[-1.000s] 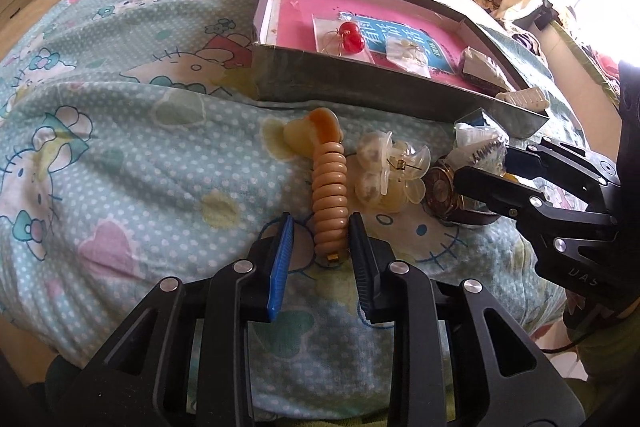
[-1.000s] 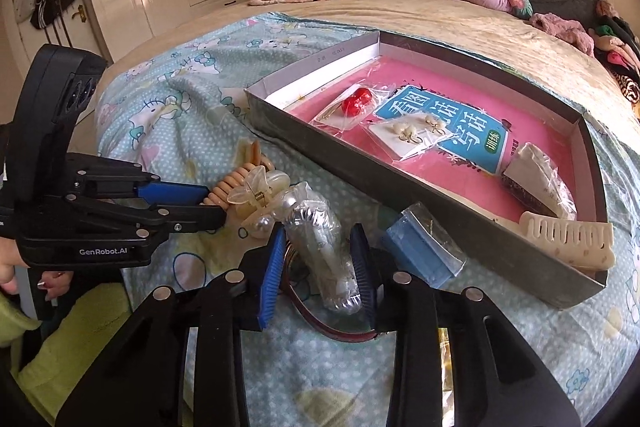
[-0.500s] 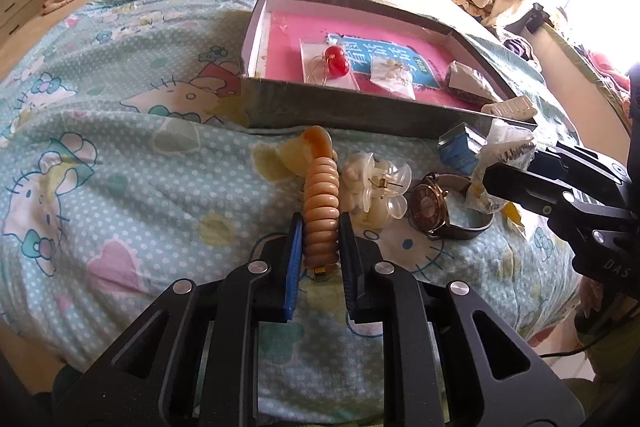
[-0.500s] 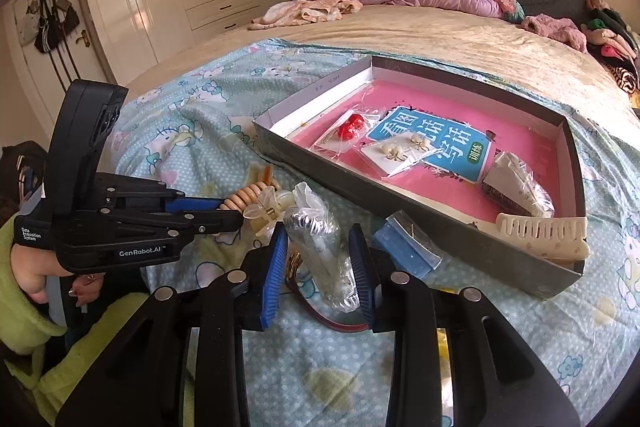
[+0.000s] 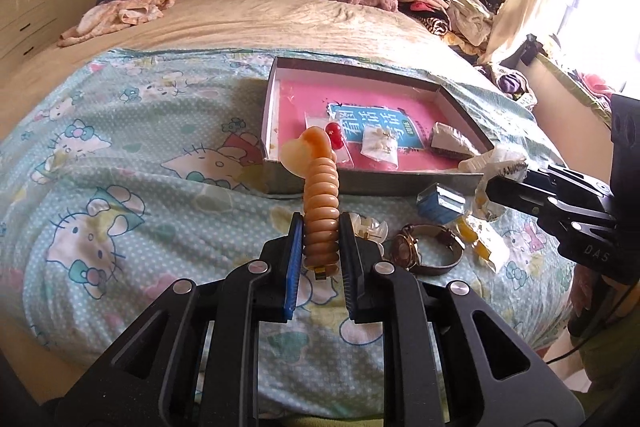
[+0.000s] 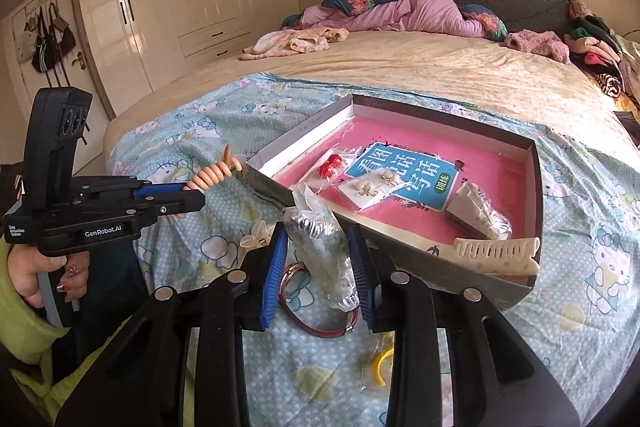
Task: Organize jewelry
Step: 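Carry the hair tie with the left tool while the right tool carries the bag into the pink box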
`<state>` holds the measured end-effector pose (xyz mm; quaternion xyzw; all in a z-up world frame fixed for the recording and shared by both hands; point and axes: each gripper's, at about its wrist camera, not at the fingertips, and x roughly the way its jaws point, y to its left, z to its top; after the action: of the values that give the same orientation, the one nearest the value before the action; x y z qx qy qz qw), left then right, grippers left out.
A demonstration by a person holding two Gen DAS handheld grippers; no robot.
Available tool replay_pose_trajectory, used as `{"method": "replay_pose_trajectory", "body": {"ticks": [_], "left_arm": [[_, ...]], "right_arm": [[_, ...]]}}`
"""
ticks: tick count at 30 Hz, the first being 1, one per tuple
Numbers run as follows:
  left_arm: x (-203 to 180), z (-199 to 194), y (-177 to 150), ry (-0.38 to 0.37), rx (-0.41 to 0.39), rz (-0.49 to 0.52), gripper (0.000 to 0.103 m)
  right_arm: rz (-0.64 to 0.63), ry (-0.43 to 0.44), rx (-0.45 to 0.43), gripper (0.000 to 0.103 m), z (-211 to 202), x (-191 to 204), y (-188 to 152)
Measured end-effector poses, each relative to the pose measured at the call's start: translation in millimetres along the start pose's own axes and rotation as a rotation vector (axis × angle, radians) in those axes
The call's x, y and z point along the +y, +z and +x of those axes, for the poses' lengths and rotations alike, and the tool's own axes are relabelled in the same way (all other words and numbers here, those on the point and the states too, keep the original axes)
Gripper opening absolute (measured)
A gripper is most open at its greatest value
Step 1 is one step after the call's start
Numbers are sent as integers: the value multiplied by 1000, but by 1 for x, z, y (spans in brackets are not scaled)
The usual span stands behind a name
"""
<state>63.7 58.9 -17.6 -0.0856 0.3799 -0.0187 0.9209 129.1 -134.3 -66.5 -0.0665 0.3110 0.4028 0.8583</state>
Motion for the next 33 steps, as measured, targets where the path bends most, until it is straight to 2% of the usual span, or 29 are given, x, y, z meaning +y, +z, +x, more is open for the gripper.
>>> {"method": "replay_pose_trajectory", "body": {"ticks": [12, 24, 33], "left_arm": [[-4, -10, 16, 14, -26, 6, 10], [-24, -11, 41, 6, -53, 50, 10], [-37, -7, 55, 2, -60, 81, 11]], "right_arm": [[33, -25, -66, 30, -20, -15, 10], [43, -49, -149, 30, -42, -28, 27], [50, -66, -172, 30, -47, -40, 36]]}}
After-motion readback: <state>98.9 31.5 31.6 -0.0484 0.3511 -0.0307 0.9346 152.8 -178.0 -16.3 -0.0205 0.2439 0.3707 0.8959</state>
